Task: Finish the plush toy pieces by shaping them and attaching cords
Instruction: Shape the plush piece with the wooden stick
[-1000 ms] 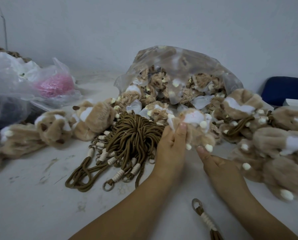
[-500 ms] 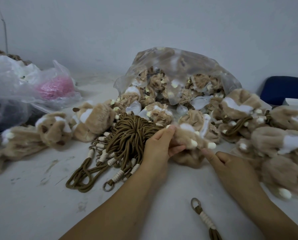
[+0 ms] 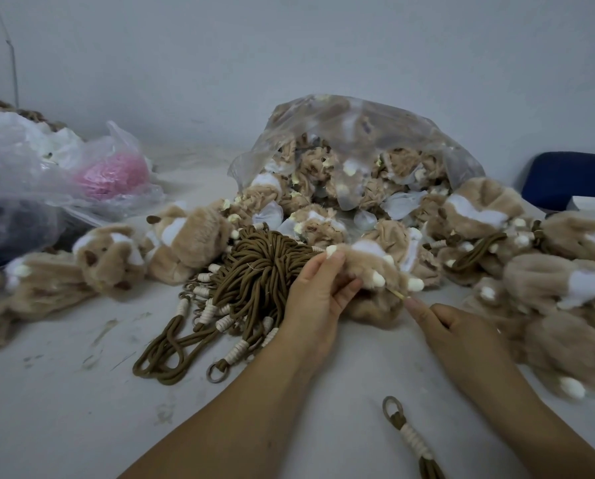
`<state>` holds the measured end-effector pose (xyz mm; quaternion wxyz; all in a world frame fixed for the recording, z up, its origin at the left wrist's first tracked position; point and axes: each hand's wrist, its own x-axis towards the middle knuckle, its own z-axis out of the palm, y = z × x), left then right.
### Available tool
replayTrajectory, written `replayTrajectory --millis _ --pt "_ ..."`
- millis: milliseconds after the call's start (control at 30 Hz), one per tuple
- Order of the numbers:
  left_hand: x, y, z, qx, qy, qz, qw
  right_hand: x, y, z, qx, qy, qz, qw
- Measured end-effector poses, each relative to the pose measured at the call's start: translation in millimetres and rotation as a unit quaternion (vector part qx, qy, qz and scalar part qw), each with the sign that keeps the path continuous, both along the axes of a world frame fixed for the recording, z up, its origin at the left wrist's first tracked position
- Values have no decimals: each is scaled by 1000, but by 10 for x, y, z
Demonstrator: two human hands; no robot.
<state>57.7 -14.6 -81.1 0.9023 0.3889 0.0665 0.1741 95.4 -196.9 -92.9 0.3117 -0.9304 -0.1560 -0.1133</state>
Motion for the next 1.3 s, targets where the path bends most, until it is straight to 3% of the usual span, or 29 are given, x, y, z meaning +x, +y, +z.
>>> replayTrajectory --millis 200,633,733,833,1000,1167,1300 --pt "-4 0 -16 29 -1 -28 999 24 -37 10 -25 -29 6 999" --pt "-43 -49 27 12 15 -33 999 -66 95 -6 40 41 20 998" --pt "-16 -110 8 57 -3 -14 998 -86 147 -3 65 70 20 995" --pt "3 -121 -48 161 7 32 986 -100 148 1 73 72 21 994" --pt "-10 -107 -91 344 37 125 930 -139 113 36 31 26 1 999" --pt "-46 -64 -7 187 85 52 977 -100 60 26 0 -13 -1 1000" --pt "-44 -27 24 155 74 44 984 -52 20 26 9 -13 14 1000"
